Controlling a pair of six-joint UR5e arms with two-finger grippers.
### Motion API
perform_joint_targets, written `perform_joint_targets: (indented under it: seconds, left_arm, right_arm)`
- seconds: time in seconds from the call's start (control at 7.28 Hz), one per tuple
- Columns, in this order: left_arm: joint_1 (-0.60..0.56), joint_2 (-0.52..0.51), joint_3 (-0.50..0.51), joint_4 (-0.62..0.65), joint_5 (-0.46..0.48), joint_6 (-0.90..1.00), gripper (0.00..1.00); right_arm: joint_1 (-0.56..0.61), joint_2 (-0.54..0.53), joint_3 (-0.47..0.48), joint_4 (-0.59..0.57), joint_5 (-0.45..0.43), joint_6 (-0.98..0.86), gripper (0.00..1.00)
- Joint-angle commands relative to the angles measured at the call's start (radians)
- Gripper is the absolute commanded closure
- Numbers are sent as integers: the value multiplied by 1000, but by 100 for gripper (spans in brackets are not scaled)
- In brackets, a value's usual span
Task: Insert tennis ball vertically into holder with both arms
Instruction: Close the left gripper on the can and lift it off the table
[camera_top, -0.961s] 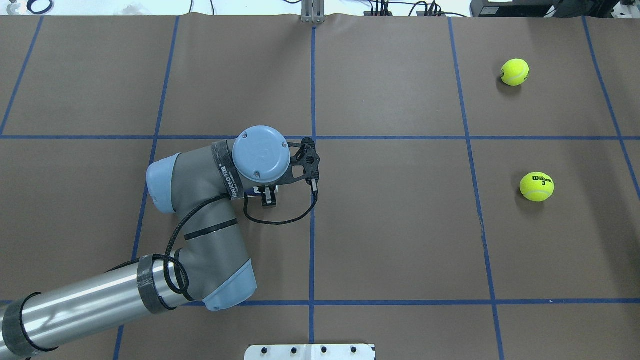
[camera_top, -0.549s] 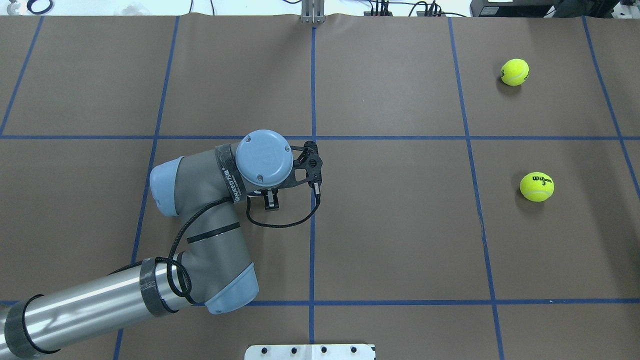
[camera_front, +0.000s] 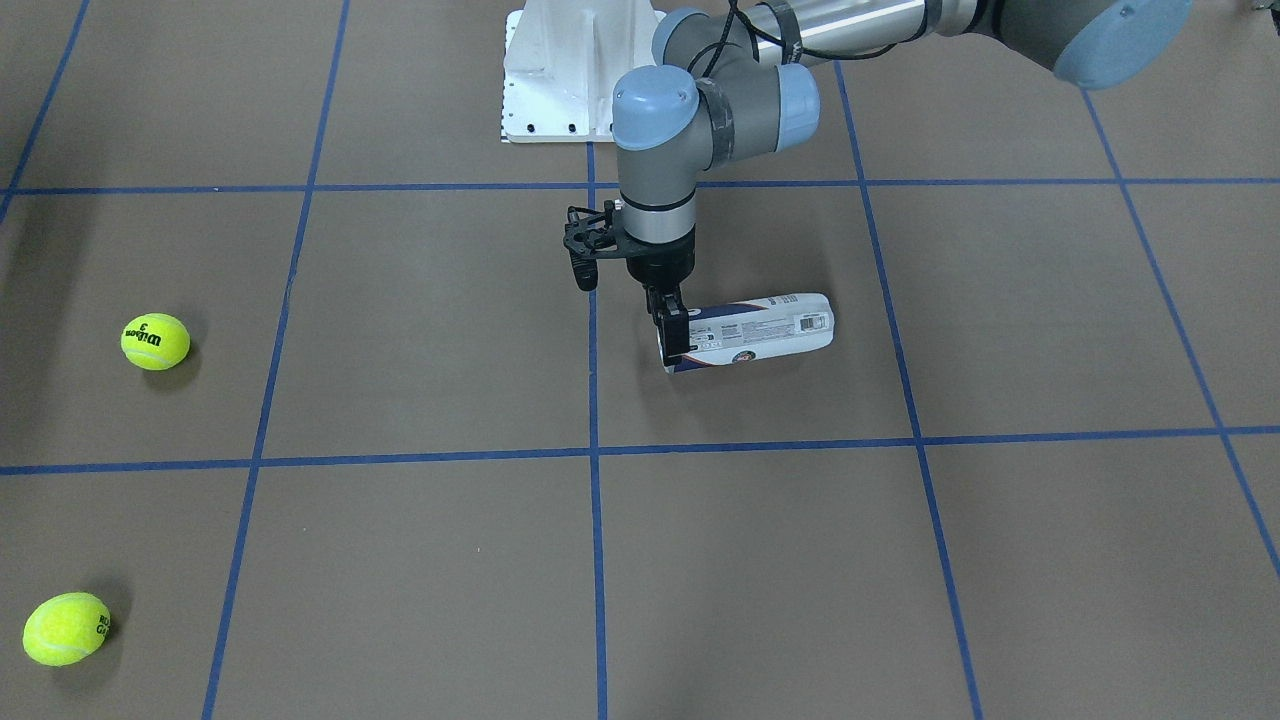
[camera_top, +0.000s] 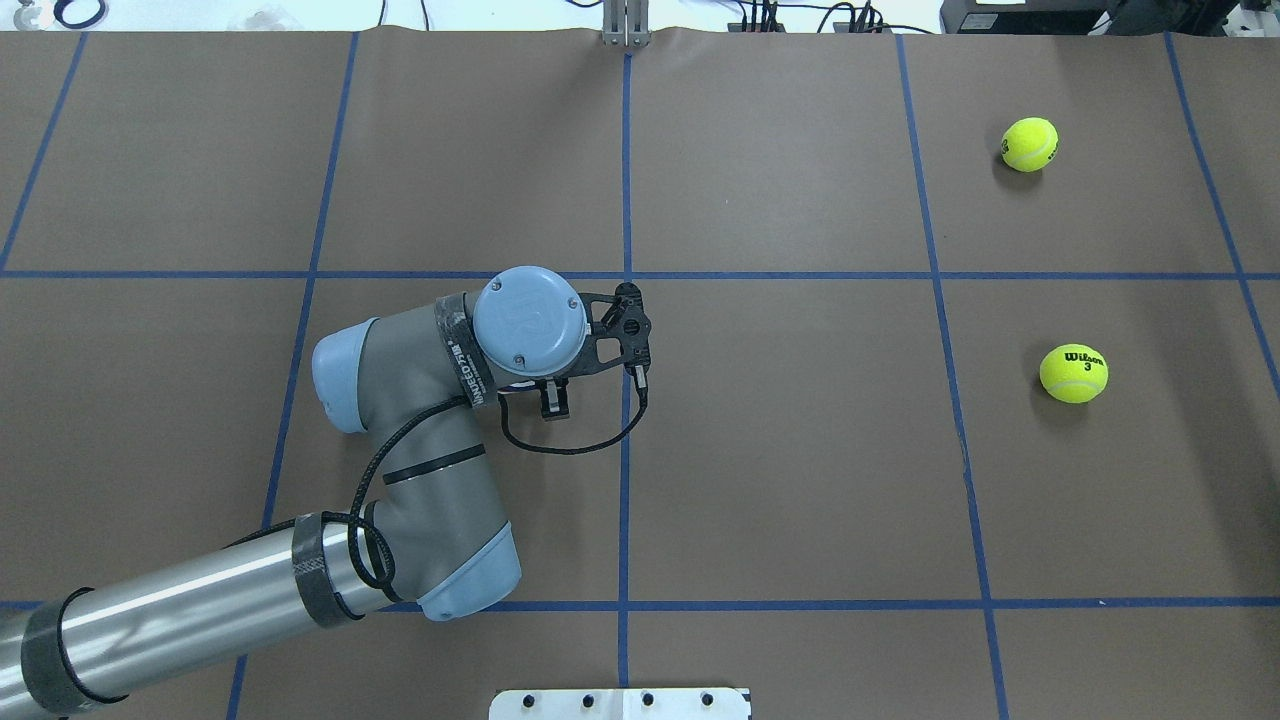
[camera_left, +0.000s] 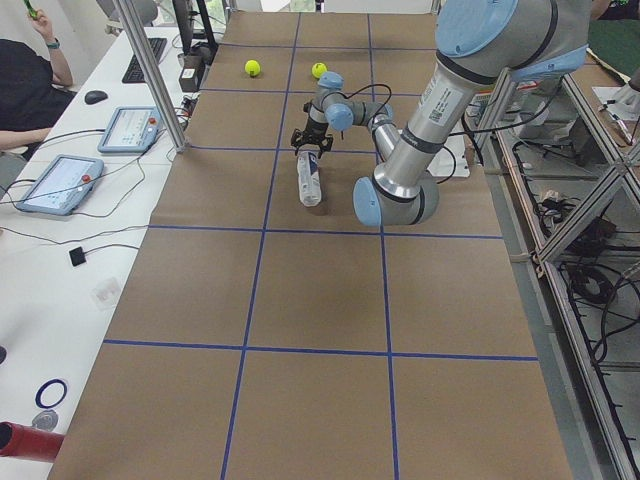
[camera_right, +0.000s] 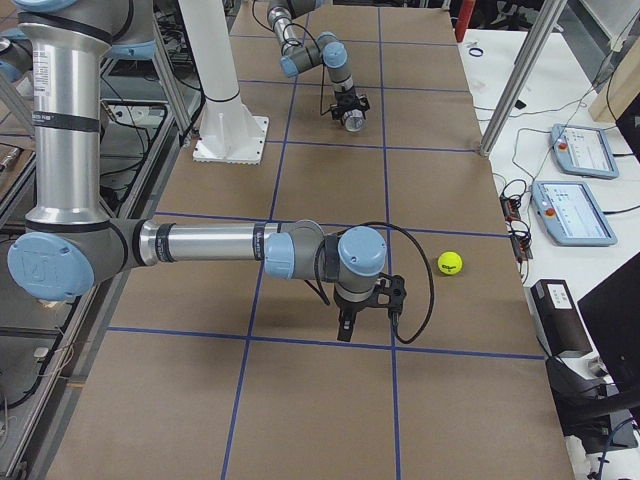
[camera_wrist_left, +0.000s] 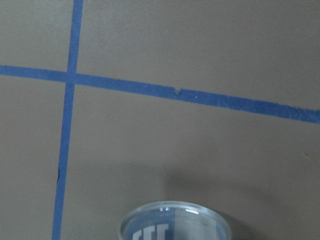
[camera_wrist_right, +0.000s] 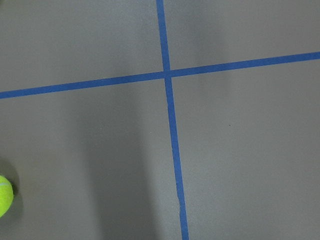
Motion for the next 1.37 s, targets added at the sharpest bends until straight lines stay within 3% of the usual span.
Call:
perform_joint_targets:
  seconds: [0.0, 0.55, 0.69, 1.1, 1.24]
  left_arm:
    - [-1, 2, 0, -1, 0, 3, 4]
    - [-1, 8, 3, 6, 2, 6, 8]
    - [-1, 8, 3, 6, 2, 2, 18]
    - [-20, 8, -65, 3, 12, -65, 72]
    - [-23, 10, -149, 2, 91, -87, 77]
  right_arm:
    - [0, 0, 1, 2, 0, 3, 1]
    - [0, 0, 1, 0, 2, 4, 1]
    - [0, 0, 0, 0, 2, 4, 1]
    - [0, 2, 1, 0, 2, 6, 1]
    - [0, 5, 1, 0, 2, 6, 1]
